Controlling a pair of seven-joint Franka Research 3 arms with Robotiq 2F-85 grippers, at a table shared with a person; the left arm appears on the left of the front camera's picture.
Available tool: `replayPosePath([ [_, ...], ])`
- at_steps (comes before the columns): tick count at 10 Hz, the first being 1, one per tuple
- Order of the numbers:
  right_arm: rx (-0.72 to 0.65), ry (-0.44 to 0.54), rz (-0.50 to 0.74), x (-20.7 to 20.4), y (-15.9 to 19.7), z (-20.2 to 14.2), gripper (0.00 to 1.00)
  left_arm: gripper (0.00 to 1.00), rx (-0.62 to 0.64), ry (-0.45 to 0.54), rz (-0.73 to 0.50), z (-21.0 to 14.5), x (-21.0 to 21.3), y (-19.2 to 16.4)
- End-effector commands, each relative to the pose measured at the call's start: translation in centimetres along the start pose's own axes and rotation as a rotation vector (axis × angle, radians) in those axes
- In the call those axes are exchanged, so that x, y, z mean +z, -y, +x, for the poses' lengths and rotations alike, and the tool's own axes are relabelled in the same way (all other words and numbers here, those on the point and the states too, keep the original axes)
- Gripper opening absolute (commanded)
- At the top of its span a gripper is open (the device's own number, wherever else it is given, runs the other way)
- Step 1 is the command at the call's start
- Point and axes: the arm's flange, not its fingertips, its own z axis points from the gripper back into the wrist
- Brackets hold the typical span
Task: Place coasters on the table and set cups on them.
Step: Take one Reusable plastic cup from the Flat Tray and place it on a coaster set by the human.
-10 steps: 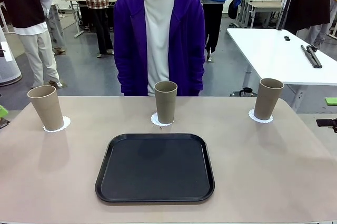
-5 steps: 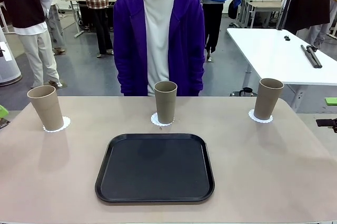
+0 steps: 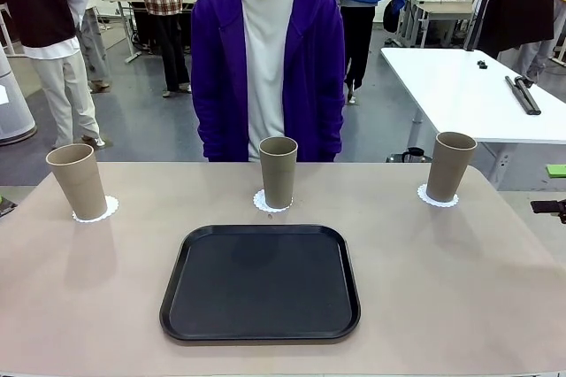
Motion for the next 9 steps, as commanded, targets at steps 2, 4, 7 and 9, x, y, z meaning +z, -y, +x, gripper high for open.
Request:
replayPosePath([
  [2, 0.004, 0.001, 0.005, -0.1, -0.1, -0.1, 1.00, 1.00, 0.009, 0.019, -0.190, 0.6, 0.4, -1.6],
  [4, 0.004, 0.001, 0.005, -0.1, -0.1, -0.1, 1.00, 1.00, 0.085, 0.147, -0.618, -0.4, 0.5, -5.2],
  [7, 0.004, 0.001, 0.005, -0.1, -0.1, -0.1, 1.00, 1.00, 0.213, 0.271, -0.844, -2.2, 0.5, -11.2],
  [9, 0.004, 0.001, 0.005, -0.1, -0.1, -0.1, 1.00, 1.00, 0.369, 0.320, -0.993, -6.0, -3.6, -16.1],
])
